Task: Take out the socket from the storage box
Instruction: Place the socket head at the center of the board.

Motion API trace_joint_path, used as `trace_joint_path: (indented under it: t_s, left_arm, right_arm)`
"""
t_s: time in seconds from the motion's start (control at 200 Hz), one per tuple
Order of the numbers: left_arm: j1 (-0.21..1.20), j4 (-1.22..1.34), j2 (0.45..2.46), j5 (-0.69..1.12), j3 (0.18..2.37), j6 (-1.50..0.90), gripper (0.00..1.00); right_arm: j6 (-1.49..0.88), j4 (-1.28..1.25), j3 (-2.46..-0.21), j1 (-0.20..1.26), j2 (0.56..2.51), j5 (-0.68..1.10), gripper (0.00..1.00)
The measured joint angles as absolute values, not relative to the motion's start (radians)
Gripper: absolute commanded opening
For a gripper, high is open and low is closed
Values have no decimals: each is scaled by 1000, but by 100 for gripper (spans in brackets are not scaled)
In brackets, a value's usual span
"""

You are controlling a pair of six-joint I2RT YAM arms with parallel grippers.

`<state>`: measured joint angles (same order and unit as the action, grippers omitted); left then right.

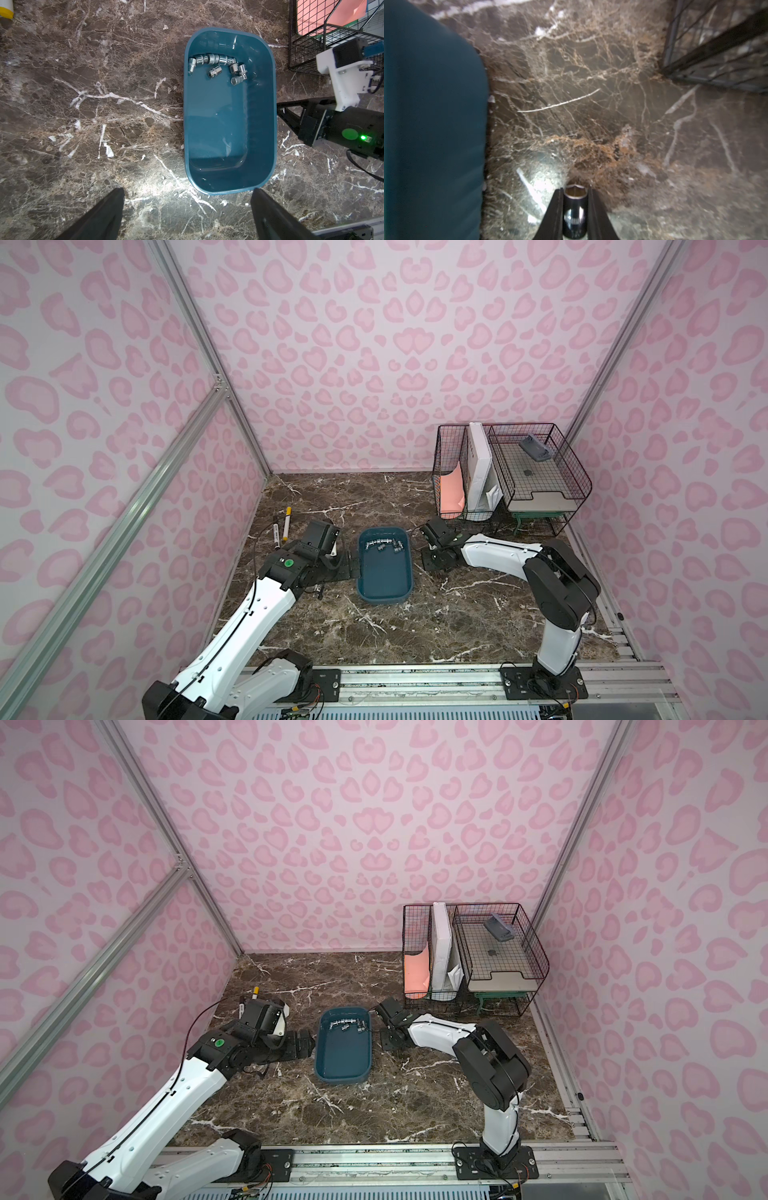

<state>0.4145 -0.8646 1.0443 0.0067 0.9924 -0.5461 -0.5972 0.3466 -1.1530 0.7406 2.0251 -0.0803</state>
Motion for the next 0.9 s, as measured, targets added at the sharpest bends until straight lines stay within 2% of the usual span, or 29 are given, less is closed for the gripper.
trace_joint_path:
  t_s: [0.16,0.305,0.455,0.9]
  left_arm:
    - [415,-858,1058,7,992,-547,98]
    - [415,-847,1067,10,990,-547,99]
    - [415,-845,1073,10,989,-547,99]
    - [414,-839,1093,10,1003,-546,99]
  right_arm:
    - [-611,327,-1153,731,2042,-73,10]
    - [-624,315,-1153,731,2045,-74,23]
    - [-627,310,-1153,729,2046,-73,30]
    - [-628,316,-1147,728,2021,-74,36]
